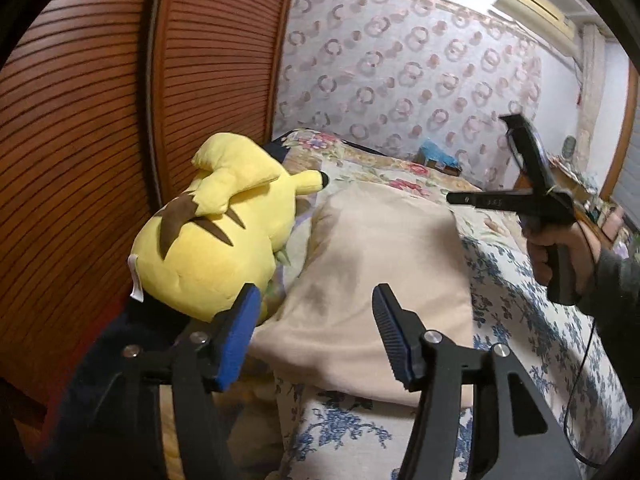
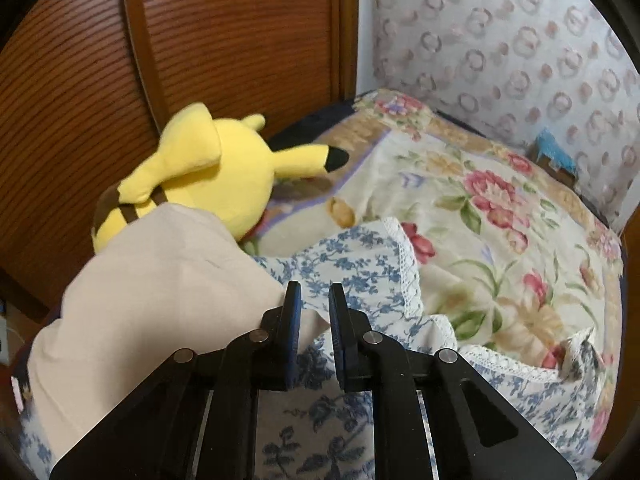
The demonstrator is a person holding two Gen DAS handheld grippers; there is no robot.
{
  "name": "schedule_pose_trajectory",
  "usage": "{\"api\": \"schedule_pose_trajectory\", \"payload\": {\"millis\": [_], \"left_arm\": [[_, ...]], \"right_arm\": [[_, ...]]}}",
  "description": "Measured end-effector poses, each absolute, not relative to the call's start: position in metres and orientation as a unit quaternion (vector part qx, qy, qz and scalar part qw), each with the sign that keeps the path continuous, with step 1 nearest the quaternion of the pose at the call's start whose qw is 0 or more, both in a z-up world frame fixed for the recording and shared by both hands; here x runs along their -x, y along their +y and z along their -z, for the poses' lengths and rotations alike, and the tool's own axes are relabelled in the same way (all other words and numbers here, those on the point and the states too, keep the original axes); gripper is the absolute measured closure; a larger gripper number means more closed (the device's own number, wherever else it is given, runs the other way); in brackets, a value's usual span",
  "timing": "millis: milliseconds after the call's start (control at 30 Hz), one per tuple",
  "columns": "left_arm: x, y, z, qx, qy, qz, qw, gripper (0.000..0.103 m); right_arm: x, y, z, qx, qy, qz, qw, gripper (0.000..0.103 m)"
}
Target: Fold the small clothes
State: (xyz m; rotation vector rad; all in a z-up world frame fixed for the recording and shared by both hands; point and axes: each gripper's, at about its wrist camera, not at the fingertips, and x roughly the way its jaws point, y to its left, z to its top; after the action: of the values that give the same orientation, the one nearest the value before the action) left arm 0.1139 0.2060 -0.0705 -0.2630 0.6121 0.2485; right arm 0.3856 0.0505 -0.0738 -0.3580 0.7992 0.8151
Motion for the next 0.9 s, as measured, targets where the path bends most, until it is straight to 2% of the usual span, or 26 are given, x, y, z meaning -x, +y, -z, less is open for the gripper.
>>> {"api": "schedule_pose_trajectory", "payload": {"millis": [167,333,600,700,833,900], "left_arm": [[-0.116,0.19,0.061,0.115,0.295,-0.112,0.942,0.045],[-0.113,0.165,0.049,0.093,0.289,-0.096,0.948,0.045],[-0.1,0.116,0.033,0.063,0.273,-0.054,0.958,0.045],[-0.095,0.096,0.029,0.053,0.268,-0.034,0.961,0.045],[-0.089,0.072,0.025,0.04,0.263,-0.011,0.964,0.045],[-0.086,0.06,0.024,0.036,0.261,0.003,0.965,0.045]], "right_arm": [[-0.354,0.018,0.044,0.15,0.349,-0.385,0.841,0.09],[-0.304,-0.028,0.022,0.139,0.322,-0.375,0.858,0.081],[-0.234,-0.103,0.008,0.113,0.303,-0.34,0.883,0.074],[-0.212,-0.126,0.004,0.102,0.294,-0.324,0.893,0.068],[-0.187,-0.155,0.0,0.087,0.285,-0.301,0.906,0.051],[-0.173,-0.168,-0.001,0.085,0.281,-0.287,0.912,0.047]]}}
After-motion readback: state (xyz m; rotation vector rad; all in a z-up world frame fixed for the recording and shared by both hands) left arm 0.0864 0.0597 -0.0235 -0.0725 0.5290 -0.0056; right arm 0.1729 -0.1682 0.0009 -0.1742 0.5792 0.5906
